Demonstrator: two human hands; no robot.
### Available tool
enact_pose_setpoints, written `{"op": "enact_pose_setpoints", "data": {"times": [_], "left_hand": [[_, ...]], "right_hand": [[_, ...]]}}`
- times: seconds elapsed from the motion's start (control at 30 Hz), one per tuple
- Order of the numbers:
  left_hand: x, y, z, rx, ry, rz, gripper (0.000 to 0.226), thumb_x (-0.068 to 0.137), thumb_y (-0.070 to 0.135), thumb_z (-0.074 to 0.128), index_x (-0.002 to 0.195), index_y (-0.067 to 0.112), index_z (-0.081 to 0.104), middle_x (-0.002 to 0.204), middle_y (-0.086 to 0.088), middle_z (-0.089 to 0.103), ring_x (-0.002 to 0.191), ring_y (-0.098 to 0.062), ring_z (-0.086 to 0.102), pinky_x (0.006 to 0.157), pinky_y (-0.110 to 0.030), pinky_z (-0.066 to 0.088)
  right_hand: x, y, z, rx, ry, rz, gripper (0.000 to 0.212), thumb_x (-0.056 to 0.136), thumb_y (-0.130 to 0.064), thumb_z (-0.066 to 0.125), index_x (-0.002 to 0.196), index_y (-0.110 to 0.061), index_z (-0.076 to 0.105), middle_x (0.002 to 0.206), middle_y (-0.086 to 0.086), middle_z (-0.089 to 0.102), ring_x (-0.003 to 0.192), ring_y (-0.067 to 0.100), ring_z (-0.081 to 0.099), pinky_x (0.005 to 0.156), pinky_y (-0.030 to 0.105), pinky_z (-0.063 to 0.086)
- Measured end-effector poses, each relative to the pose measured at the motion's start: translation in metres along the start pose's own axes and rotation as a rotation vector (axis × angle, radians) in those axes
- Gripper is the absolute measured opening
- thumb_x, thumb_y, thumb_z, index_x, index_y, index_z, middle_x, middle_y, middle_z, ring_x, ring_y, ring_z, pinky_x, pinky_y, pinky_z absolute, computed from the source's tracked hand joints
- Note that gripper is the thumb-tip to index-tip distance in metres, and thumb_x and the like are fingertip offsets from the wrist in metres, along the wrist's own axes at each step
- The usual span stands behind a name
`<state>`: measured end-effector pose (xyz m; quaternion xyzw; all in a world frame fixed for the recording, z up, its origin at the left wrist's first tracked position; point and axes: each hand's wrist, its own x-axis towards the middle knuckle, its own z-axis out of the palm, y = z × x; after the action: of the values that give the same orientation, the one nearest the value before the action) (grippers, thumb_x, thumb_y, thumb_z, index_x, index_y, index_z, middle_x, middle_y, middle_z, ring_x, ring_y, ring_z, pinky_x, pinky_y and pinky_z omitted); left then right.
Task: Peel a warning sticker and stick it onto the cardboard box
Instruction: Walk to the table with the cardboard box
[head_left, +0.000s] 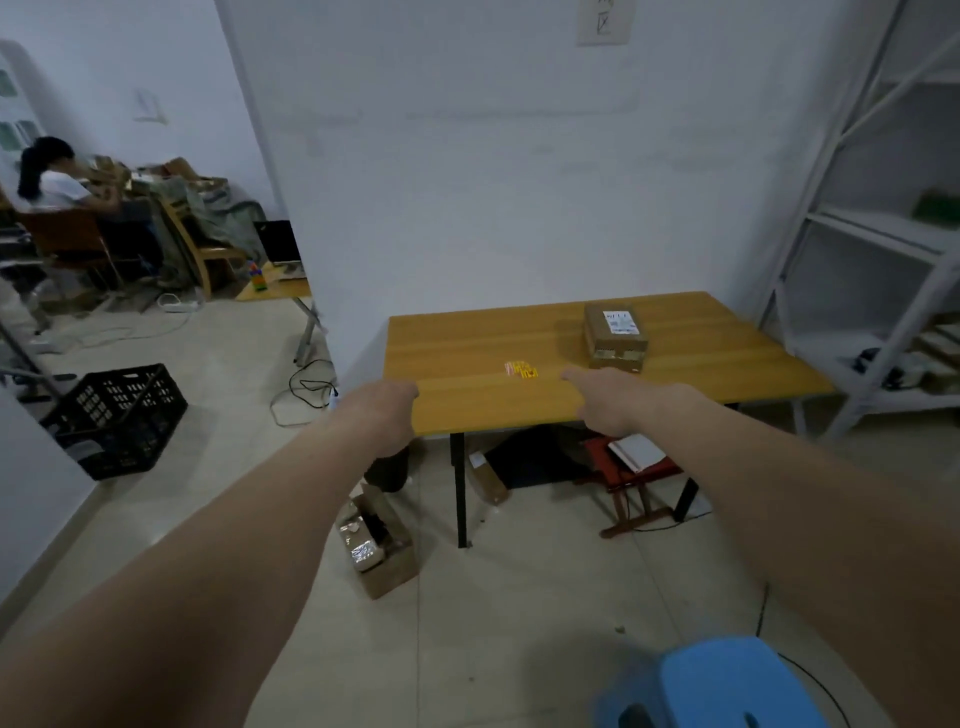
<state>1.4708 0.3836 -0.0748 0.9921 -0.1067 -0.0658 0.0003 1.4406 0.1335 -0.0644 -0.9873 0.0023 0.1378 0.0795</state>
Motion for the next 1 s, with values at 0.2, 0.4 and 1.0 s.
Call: {"op": "enact_pose_setpoints", "data": {"times": [0.2,0.4,1.0], "left_hand": [[0.085,0.012,-0.003,0.018,-0.049,0.103,0.054,0.095,0.016,0.051,0.144,0.02,0.029,0.145,-0.009,0.04,0.125,-0.029,0.046,0.093,-0.036,0.045],[0.164,0.042,0.002,0.039,-0.067,0.17,0.049,0.096,0.022,0.05,0.142,0.019,0.034,0.143,-0.007,0.042,0.123,-0.028,0.047,0.091,-0.035,0.044],[0.4,0.187,-0.015,0.083,-0.042,0.239,0.044,0.095,0.022,0.045,0.139,0.023,0.039,0.143,-0.003,0.045,0.128,-0.025,0.044,0.096,-0.033,0.04]], "right_hand": [[0.061,0.004,-0.014,0.073,0.006,0.047,0.061,0.096,-0.004,0.04,0.149,-0.023,0.017,0.135,0.017,0.05,0.089,0.025,0.056,0.068,0.031,0.047],[0.134,0.042,-0.015,0.071,0.019,0.084,0.059,0.094,-0.004,0.039,0.146,-0.027,0.022,0.136,0.014,0.051,0.105,0.03,0.058,0.088,0.043,0.051],[0.316,0.229,-0.061,0.069,-0.044,0.174,0.047,0.094,-0.018,0.044,0.139,-0.018,0.033,0.143,0.01,0.045,0.118,0.032,0.051,0.096,0.043,0.048]]}}
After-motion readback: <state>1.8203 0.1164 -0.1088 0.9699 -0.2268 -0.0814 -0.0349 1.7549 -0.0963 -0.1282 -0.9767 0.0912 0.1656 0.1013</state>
